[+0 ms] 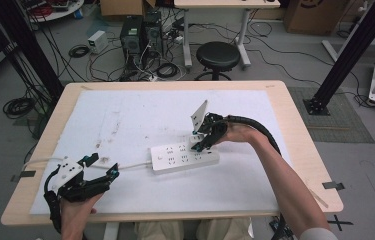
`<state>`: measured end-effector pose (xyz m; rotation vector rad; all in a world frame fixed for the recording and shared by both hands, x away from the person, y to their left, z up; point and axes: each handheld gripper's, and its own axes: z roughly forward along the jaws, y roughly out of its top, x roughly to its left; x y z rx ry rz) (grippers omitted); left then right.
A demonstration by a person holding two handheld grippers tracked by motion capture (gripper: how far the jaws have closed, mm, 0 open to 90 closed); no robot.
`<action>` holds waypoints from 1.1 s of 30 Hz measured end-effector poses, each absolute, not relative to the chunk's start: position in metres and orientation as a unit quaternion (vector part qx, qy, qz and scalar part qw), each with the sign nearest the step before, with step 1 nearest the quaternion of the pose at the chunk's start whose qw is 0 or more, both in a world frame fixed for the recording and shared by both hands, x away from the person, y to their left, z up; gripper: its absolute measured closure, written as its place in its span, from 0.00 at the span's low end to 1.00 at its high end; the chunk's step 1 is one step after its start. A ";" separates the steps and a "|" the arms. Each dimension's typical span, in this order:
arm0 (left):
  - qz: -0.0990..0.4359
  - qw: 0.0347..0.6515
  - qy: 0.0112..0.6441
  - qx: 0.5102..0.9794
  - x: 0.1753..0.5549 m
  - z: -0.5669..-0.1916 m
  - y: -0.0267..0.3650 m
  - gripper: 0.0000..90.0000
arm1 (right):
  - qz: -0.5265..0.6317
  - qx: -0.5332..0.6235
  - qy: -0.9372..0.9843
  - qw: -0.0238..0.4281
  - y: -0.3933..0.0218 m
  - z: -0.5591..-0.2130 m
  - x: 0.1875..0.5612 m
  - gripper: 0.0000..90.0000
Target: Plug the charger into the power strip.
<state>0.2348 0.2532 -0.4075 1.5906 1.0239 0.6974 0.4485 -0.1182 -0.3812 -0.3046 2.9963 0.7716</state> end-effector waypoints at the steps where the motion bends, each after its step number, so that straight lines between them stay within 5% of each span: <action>1: 0.293 0.533 0.430 0.667 0.235 -0.407 0.253 0.24 | 0.247 -0.099 0.964 0.017 -0.119 -0.381 0.448 0.70; 26: 0.291 0.529 0.439 0.666 0.233 -0.411 0.255 0.24 | 0.262 -0.085 0.961 -0.024 -0.120 -0.392 0.460 0.71; 33: 0.295 0.526 0.442 0.664 0.228 -0.410 0.258 0.24 | 0.281 -0.072 0.955 -0.065 -0.123 -0.397 0.472 0.71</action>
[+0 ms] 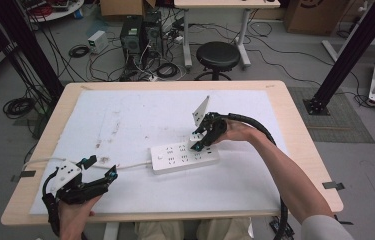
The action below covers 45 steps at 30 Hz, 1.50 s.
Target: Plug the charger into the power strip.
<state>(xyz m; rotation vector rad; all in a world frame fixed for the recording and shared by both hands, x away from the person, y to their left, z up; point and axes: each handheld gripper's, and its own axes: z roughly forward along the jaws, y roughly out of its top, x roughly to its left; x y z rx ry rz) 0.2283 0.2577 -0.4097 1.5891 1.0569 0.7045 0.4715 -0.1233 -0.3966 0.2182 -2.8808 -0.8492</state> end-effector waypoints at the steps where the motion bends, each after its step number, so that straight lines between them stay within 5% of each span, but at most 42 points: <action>1: 0.294 0.526 0.442 0.665 0.228 -0.410 0.257 0.24 | -0.281 0.070 -0.956 0.054 -0.123 -0.396 0.468 0.71; 13: 0.292 0.524 0.441 0.668 0.227 -0.412 0.254 0.24 | -0.282 0.081 -0.956 -0.001 -0.125 -0.397 0.452 0.71; 45: 0.294 0.526 0.439 0.666 0.229 -0.412 0.256 0.24 | -0.291 0.058 -0.954 0.034 -0.122 -0.401 0.460 0.69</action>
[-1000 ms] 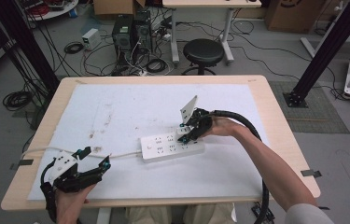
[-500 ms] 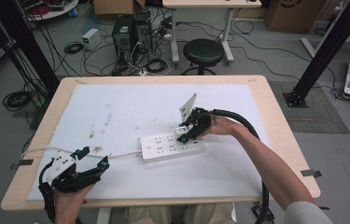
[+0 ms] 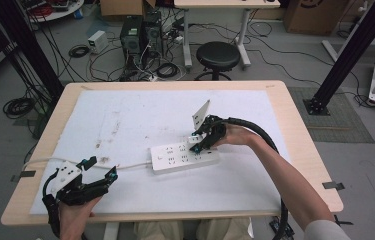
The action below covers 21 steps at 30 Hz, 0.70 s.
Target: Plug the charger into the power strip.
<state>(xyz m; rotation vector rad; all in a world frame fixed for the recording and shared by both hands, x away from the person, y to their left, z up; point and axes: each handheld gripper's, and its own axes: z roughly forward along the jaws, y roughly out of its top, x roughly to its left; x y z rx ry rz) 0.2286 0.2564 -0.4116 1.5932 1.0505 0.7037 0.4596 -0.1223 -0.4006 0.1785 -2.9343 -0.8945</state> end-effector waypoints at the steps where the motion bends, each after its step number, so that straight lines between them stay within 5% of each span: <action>1: 0.294 0.526 0.439 0.666 0.229 -0.412 0.256 0.24 | -0.291 0.058 -0.954 0.034 -0.122 -0.401 0.460 0.66; 2: 0.295 0.525 0.441 0.665 0.227 -0.412 0.257 0.24 | -0.291 0.058 -0.954 0.034 -0.122 -0.401 0.460 0.66; 3: 0.295 0.525 0.441 0.666 0.227 -0.412 0.257 0.24 | -0.292 0.047 -0.955 0.038 -0.121 -0.401 0.460 0.52; 13: 0.295 0.527 0.441 0.664 0.226 -0.413 0.259 0.24 | -0.288 0.014 -0.957 0.033 -0.126 -0.395 0.458 0.25; 21: 0.295 0.526 0.437 0.667 0.229 -0.412 0.261 0.24 | -0.326 -0.031 -0.945 0.013 -0.145 -0.382 0.450 0.24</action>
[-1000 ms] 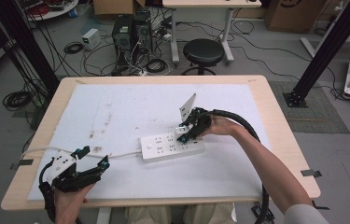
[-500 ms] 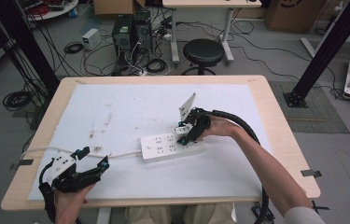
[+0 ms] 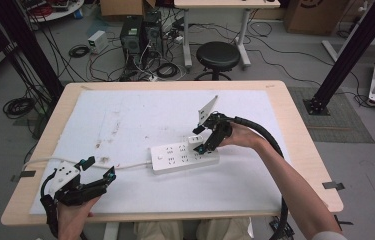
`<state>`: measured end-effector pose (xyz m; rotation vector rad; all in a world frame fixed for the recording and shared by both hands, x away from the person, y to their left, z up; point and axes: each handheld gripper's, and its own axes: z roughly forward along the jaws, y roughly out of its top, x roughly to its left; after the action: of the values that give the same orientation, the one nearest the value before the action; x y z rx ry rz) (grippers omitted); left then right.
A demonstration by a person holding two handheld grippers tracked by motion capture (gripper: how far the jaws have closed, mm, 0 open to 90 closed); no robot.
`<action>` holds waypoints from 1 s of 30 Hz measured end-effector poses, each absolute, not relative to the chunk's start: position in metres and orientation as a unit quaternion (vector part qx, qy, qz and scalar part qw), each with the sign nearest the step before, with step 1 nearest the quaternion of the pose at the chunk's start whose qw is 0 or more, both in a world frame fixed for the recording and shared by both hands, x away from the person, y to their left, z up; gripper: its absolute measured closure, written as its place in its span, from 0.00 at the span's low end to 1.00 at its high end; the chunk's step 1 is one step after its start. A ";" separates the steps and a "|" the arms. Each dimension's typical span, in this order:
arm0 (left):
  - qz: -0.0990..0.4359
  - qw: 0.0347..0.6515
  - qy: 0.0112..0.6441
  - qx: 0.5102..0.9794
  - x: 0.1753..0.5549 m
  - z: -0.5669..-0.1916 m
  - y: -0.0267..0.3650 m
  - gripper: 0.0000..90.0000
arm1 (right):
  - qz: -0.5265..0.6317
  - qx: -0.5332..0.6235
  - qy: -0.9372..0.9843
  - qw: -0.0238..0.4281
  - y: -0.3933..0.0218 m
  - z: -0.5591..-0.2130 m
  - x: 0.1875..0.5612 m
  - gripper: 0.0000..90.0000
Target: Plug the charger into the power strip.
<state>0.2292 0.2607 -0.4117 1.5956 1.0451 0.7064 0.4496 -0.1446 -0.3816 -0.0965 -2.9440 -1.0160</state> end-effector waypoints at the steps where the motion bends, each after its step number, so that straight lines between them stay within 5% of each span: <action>1: 0.296 0.526 0.435 0.668 0.231 -0.411 0.261 0.24 | -0.343 -0.054 -0.938 0.002 -0.154 -0.378 0.447 0.24; 12: 0.292 0.532 0.427 0.671 0.237 -0.411 0.258 0.24 | -0.411 -0.128 -0.901 -0.060 -0.193 -0.370 0.425 0.24; 30: 0.290 0.533 0.416 0.677 0.243 -0.409 0.255 0.24 | -0.506 -0.322 -0.772 -0.211 -0.262 -0.395 0.339 0.24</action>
<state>0.2426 0.2553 -0.4094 1.6150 0.9911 0.6923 0.3390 -0.2622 -0.3954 -1.1744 -2.8176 -1.8445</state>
